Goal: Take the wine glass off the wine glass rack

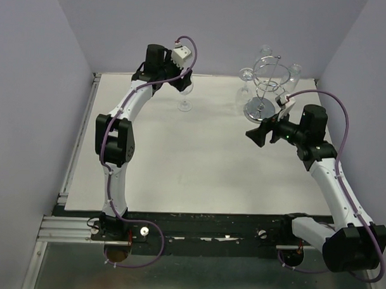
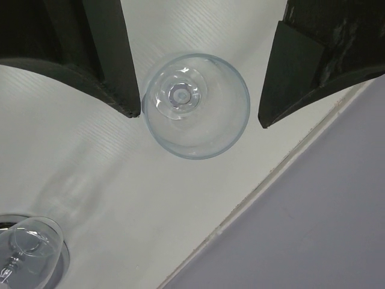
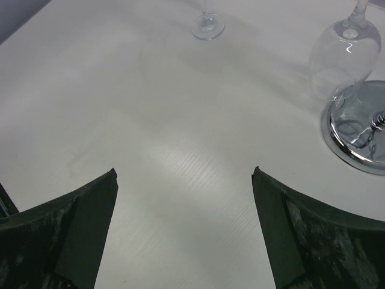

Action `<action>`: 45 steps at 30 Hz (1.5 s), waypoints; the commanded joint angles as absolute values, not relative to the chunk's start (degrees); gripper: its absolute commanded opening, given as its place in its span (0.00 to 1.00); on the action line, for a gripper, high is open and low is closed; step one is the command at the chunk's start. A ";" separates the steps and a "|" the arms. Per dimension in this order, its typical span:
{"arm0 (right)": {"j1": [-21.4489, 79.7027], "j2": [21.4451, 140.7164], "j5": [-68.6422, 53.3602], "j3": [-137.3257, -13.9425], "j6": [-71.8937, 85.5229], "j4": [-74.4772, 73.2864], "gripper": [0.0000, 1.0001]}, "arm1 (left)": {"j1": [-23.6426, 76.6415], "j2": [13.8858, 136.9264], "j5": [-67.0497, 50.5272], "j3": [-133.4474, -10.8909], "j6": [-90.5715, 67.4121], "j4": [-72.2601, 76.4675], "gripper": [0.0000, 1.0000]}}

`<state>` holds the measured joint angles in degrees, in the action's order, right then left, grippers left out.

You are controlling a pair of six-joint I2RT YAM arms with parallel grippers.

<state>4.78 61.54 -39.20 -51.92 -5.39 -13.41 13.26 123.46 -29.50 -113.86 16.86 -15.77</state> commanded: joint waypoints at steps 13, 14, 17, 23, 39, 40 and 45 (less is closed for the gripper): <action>3.87 68.28 -22.18 -68.88 -7.28 -16.96 0.90 | 13.62 111.20 -23.29 -107.42 13.10 -7.13 0.99; 3.69 69.51 -19.45 -72.21 -9.38 -16.96 0.91 | 13.62 109.53 -23.20 -105.75 12.83 -6.08 0.99; 2.73 73.99 -15.66 -78.20 -13.44 -17.05 0.88 | 13.62 104.69 -23.64 -101.35 10.91 -4.66 0.99; -1.49 80.41 -18.71 -83.57 -4.67 -18.89 0.77 | 13.62 96.61 -26.71 -93.62 4.58 -5.45 0.99; -7.99 86.75 -30.40 -85.09 5.02 -19.95 0.69 | 22.32 87.00 -36.55 -79.45 6.07 -0.27 0.99; -8.26 86.05 -31.28 -84.73 3.53 -20.82 0.69 | 22.76 87.79 -37.35 -79.80 5.72 2.96 0.98; -9.05 84.38 -31.99 -84.90 -2.71 -27.15 0.69 | 23.29 93.94 -40.43 -82.79 2.38 11.15 0.98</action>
